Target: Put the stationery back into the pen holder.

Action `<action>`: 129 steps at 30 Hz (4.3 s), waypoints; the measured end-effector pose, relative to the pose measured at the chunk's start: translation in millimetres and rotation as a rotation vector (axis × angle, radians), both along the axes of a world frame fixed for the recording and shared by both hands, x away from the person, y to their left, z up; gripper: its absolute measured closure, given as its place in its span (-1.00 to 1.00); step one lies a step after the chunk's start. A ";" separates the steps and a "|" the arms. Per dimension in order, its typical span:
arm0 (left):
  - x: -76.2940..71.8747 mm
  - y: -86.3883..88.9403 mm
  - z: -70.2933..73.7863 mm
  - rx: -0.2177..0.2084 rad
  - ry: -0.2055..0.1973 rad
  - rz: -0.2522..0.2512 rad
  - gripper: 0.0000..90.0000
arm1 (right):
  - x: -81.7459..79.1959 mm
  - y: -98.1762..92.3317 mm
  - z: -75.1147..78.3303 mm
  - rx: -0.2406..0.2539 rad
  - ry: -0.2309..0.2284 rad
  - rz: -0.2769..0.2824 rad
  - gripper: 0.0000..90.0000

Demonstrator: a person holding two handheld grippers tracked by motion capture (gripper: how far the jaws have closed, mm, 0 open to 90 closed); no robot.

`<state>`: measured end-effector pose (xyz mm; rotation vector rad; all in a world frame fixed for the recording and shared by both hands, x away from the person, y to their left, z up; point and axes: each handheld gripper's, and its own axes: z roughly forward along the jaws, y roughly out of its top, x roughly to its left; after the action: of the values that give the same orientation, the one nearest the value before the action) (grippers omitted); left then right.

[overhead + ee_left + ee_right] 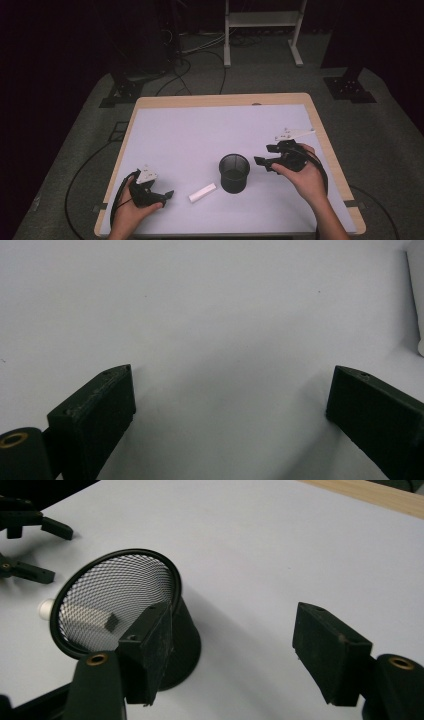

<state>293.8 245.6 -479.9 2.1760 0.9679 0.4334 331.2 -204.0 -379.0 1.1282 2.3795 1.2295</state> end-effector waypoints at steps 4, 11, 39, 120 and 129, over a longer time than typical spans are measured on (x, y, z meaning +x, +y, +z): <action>-0.1 -0.1 -0.1 -0.002 0.002 0.002 -0.90 | -3.8 -11.4 -4.0 -0.004 -0.020 -0.034 -0.36; 0.0 0.0 0.1 -0.001 0.004 0.001 -0.90 | -10.7 -32.8 -14.4 -0.011 -0.042 -0.080 -0.43; 0.1 0.0 0.5 -0.003 0.004 0.003 -0.89 | -32.4 -71.8 -92.5 -0.143 -0.019 -0.183 -0.62; -28.1 -77.9 2.7 -0.054 -0.027 -0.274 0.17 | -29.1 -78.8 -105.2 -0.133 -0.011 -0.201 -0.71; -26.6 -75.5 3.1 -0.062 -0.022 -0.263 0.43 | -29.1 -78.8 -105.2 -0.133 -0.011 -0.201 -0.71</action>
<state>267.2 170.1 -476.8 2.1986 0.6617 0.2970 302.1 -282.8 -484.3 1.2770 2.2376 0.9939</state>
